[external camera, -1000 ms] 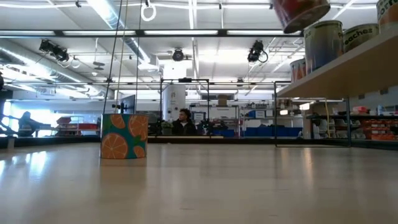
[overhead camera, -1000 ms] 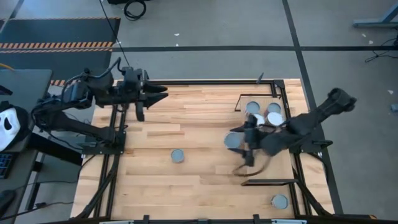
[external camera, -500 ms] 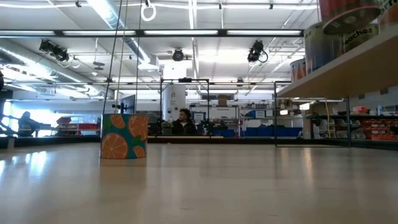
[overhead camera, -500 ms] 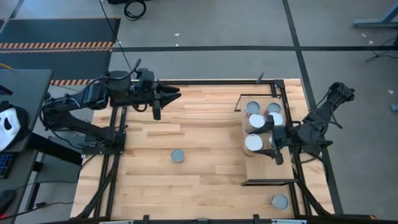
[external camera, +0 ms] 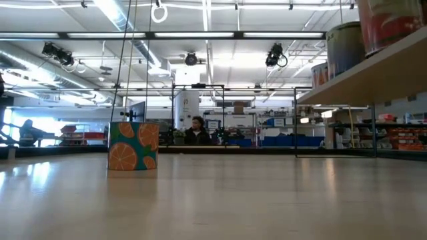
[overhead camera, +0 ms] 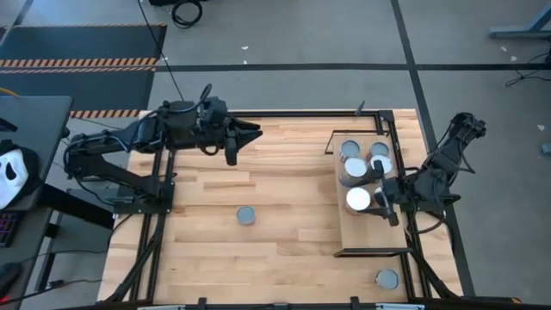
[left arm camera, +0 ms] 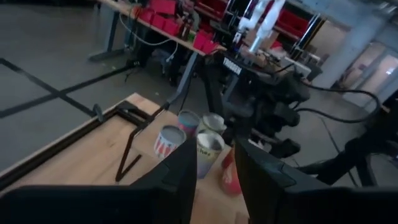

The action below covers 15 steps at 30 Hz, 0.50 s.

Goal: Pick and place cans onto a shelf
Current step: Put the canned corn on the shelf, then adjust the canned goods on the shelf

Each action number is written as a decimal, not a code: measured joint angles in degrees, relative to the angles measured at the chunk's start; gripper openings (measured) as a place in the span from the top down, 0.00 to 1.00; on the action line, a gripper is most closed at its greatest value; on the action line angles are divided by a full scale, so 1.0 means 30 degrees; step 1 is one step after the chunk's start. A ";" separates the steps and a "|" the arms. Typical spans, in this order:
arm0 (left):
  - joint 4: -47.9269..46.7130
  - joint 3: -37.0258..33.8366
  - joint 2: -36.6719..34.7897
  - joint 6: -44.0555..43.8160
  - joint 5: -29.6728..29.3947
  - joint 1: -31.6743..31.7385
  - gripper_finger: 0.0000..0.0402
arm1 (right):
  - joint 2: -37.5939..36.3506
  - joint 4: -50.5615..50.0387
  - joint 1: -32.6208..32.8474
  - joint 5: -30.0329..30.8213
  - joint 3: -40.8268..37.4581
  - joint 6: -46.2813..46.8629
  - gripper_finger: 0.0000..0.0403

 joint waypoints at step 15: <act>0.0331 0.0016 -0.0038 0.1490 -0.0304 0.0018 0.71 | 0.1272 -0.5443 -0.0044 -0.2338 0.5541 0.2050 0.15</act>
